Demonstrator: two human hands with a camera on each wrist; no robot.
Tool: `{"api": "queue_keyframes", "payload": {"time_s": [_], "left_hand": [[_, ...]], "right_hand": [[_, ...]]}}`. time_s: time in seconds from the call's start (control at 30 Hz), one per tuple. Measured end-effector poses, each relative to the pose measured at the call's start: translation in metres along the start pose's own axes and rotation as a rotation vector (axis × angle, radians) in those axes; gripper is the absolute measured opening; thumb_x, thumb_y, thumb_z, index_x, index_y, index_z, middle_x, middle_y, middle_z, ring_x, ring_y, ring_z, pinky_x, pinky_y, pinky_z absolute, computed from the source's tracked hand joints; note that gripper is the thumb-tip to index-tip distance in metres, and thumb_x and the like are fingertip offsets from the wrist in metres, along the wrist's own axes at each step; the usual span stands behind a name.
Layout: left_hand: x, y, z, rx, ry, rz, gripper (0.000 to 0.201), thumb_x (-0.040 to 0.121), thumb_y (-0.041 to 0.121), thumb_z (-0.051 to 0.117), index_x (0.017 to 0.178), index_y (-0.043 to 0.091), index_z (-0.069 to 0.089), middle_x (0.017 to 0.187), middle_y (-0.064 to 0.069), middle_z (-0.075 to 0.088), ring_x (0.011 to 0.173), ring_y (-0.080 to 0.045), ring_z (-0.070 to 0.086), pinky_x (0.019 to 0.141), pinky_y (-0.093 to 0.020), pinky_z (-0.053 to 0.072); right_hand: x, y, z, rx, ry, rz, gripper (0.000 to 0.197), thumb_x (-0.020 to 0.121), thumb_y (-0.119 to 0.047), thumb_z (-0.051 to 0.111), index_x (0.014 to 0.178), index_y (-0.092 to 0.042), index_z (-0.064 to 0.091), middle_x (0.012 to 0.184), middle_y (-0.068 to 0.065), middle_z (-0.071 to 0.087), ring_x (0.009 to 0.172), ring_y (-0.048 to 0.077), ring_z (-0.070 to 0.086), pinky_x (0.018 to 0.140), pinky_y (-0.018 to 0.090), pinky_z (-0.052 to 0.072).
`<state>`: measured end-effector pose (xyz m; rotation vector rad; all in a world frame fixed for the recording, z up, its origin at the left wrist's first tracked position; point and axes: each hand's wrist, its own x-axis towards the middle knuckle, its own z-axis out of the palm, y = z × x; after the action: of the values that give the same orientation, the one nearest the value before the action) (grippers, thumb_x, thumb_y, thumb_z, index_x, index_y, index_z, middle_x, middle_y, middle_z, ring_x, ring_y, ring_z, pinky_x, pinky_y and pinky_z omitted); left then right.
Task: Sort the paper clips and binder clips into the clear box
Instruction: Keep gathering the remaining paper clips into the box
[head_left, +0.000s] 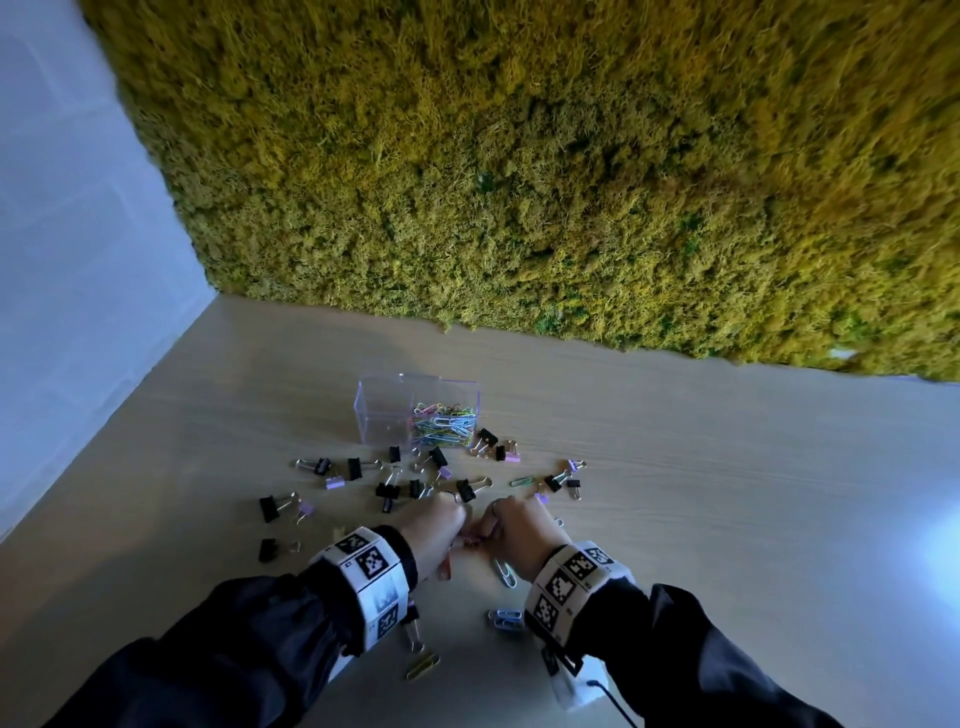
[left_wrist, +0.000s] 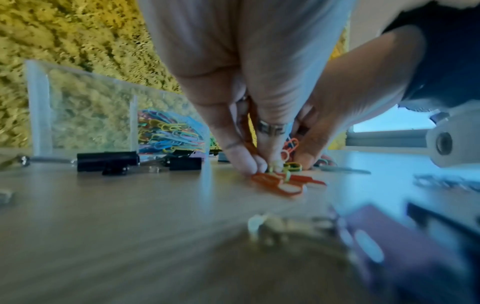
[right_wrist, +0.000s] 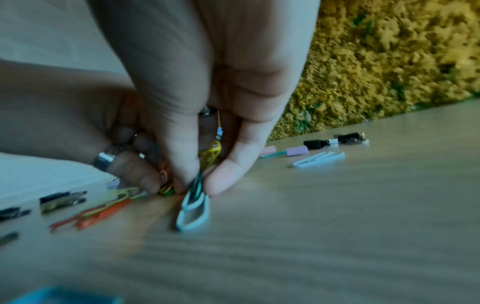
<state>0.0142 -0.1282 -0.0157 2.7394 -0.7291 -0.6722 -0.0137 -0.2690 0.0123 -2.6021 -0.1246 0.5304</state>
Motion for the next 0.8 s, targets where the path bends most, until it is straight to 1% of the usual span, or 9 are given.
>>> {"api": "queue_keyframes", "payload": {"time_s": [0.07,0.1,0.17,0.23,0.3,0.43,0.53,0.63,0.8], "left_hand": [[-0.006,0.007,-0.015,-0.131,0.017,-0.032,0.014,0.089,0.014,0.052,0.091,0.003,0.061,0.095,-0.014,0.064,0.088,-0.026,0.062,0.080,-0.033,0.050],[-0.008,0.005,-0.018,-0.148,0.024,-0.015,0.016,0.088,0.014,0.054,0.096,0.002,0.061,0.100,-0.014,0.064,0.093,-0.025,0.061,0.084,-0.031,0.048],[-0.014,-0.001,-0.026,-0.246,0.078,0.024,0.014,0.087,0.012,0.057,0.096,0.003,0.061,0.100,-0.012,0.066,0.088,-0.018,0.061,0.080,-0.021,0.047],[-0.020,-0.007,-0.043,-0.366,0.194,0.050,0.004,0.083,0.006,0.060,0.086,0.006,0.063,0.089,-0.008,0.068,0.073,-0.010,0.057,0.065,-0.008,0.042],[-0.021,-0.015,-0.065,-0.488,0.318,0.076,0.012,0.080,0.004,0.065,0.075,0.013,0.062,0.076,-0.002,0.067,0.063,-0.005,0.055,0.059,-0.007,0.041],[-0.008,-0.017,-0.120,-0.511,0.554,0.054,0.009,0.080,0.006,0.064,0.087,0.001,0.065,0.081,-0.006,0.065,0.070,-0.015,0.058,0.072,-0.024,0.047],[0.013,-0.017,-0.140,-0.429,0.484,-0.067,0.008,0.084,0.001,0.058,0.089,0.000,0.063,0.089,-0.011,0.066,0.072,-0.016,0.055,0.073,-0.025,0.046],[0.022,-0.020,-0.136,-0.311,0.356,-0.143,0.009,0.081,0.002,0.061,0.090,-0.001,0.062,0.090,-0.012,0.068,0.061,-0.011,0.052,0.065,-0.020,0.045],[0.018,-0.030,-0.121,-0.304,0.393,-0.087,0.017,0.081,0.000,0.061,0.098,0.000,0.063,0.103,-0.011,0.067,0.088,-0.015,0.063,0.076,-0.019,0.045]], "right_hand": [[0.003,0.002,-0.006,0.031,0.001,-0.002,0.023,0.081,-0.003,0.051,0.096,-0.001,0.069,0.105,0.013,0.070,0.100,0.024,0.063,0.080,0.020,0.042],[0.003,0.003,-0.009,0.053,0.003,0.004,0.021,0.081,-0.004,0.054,0.096,-0.001,0.069,0.103,0.013,0.071,0.097,0.023,0.064,0.076,0.017,0.042],[0.004,0.005,-0.015,0.090,0.035,0.006,0.015,0.080,-0.008,0.063,0.092,-0.002,0.070,0.092,0.009,0.073,0.076,0.009,0.066,0.066,0.009,0.045],[0.008,0.003,-0.029,0.212,0.097,0.002,0.005,0.078,-0.011,0.069,0.080,-0.006,0.069,0.067,-0.006,0.065,0.050,-0.010,0.055,0.053,0.003,0.040],[0.018,-0.006,-0.049,0.267,0.213,-0.033,0.006,0.078,-0.014,0.070,0.075,-0.009,0.068,0.058,-0.014,0.055,0.045,-0.013,0.050,0.049,0.002,0.038],[0.053,-0.038,-0.084,0.205,0.430,-0.145,0.014,0.080,-0.016,0.066,0.089,-0.006,0.070,0.079,-0.002,0.065,0.059,-0.003,0.050,0.056,-0.004,0.038],[0.081,-0.051,-0.088,0.078,0.434,-0.153,0.014,0.082,-0.012,0.064,0.094,-0.006,0.068,0.093,0.007,0.070,0.075,0.011,0.059,0.075,0.014,0.047],[0.098,-0.051,-0.078,-0.115,0.298,-0.141,0.018,0.086,-0.012,0.059,0.101,-0.006,0.065,0.104,0.012,0.068,0.091,0.022,0.064,0.088,0.033,0.052],[0.078,-0.038,-0.078,-0.005,0.329,-0.231,0.032,0.083,-0.009,0.062,0.114,-0.007,0.060,0.114,0.011,0.066,0.101,0.020,0.062,0.094,0.034,0.050]]}}
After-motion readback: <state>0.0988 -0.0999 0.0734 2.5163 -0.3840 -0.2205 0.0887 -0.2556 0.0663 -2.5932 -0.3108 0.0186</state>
